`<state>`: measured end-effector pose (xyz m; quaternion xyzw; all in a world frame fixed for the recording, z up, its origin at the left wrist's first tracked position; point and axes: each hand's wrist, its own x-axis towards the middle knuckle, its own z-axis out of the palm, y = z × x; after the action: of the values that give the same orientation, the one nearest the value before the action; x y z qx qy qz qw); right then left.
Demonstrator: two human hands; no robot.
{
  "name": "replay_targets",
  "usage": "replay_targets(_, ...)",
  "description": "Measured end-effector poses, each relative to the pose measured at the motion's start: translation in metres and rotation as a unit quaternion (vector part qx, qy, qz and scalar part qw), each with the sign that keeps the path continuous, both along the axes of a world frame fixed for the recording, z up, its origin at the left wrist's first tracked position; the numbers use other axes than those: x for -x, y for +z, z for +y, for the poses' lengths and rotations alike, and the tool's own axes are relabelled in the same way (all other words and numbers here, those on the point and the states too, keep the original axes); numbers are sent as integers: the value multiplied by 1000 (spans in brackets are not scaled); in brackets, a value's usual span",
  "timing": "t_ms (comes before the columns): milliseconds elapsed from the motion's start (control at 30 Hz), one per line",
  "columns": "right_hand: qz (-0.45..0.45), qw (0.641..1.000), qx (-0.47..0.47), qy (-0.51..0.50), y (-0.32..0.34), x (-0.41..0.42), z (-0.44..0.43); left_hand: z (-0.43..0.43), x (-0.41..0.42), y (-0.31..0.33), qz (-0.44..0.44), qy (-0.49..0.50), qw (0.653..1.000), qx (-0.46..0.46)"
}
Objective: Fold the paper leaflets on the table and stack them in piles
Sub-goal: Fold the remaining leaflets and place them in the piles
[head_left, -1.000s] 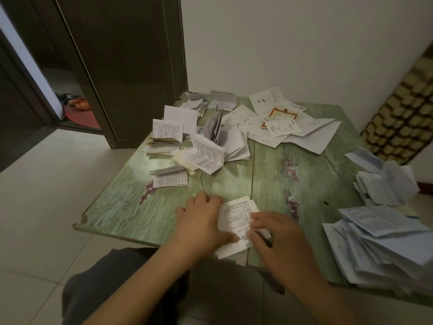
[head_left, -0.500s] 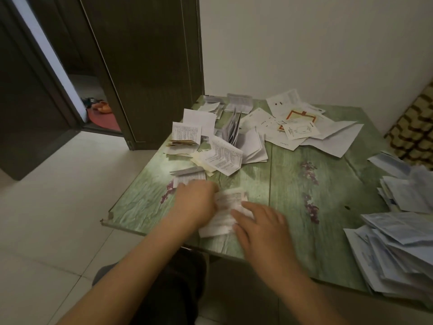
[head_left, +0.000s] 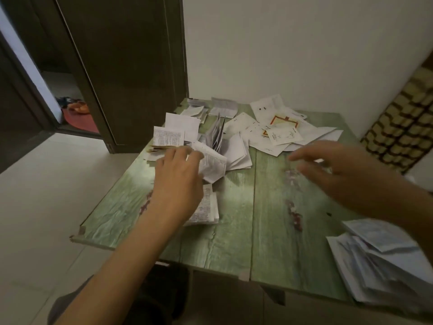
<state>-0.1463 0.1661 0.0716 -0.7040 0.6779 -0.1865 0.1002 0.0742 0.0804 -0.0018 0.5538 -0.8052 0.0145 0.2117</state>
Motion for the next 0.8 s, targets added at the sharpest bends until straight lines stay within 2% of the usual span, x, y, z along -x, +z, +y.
replay_targets(100, 62, 993, -12, -96, 17, 46, -43, -7, 26, 16, 78, -46, 996, -1)
replay_targets(200, 116, 977, -34, -174, 2, 83, -86, -15, 61, 26, 156, -100, 982, -23)
replay_targets(267, 126, 973, -57, -184, -19, 96, -107, -17, 76, 24, 184, -128, 973, -51)
replay_targets(400, 144, 975, -97, -140, -61, 98, -136, -16, 74, 8, 168, -145, 972, -79)
replay_targets(433, 137, 978, -86, -130, -68, 95, -146, -17, 71, 4, 165, -144, 972, -85)
replay_targets(500, 65, 987, -52, -134, -79, 85, -164, -16, 66, 0, 163, -145, 971, -94)
replay_targets(600, -39, 979, -19, -199, -90, 78, -197, -11, 63, 2, 164, -153, 970, -97)
replay_targets(733, 26, 950, -121, -287, -108, 82, -230, -5, 59, 3, 170, -172, 966, -89)
replay_targets(800, 2, 949, -105, -299, -113, 84, -237, -6, 57, 2, 174, -174, 966, -85)
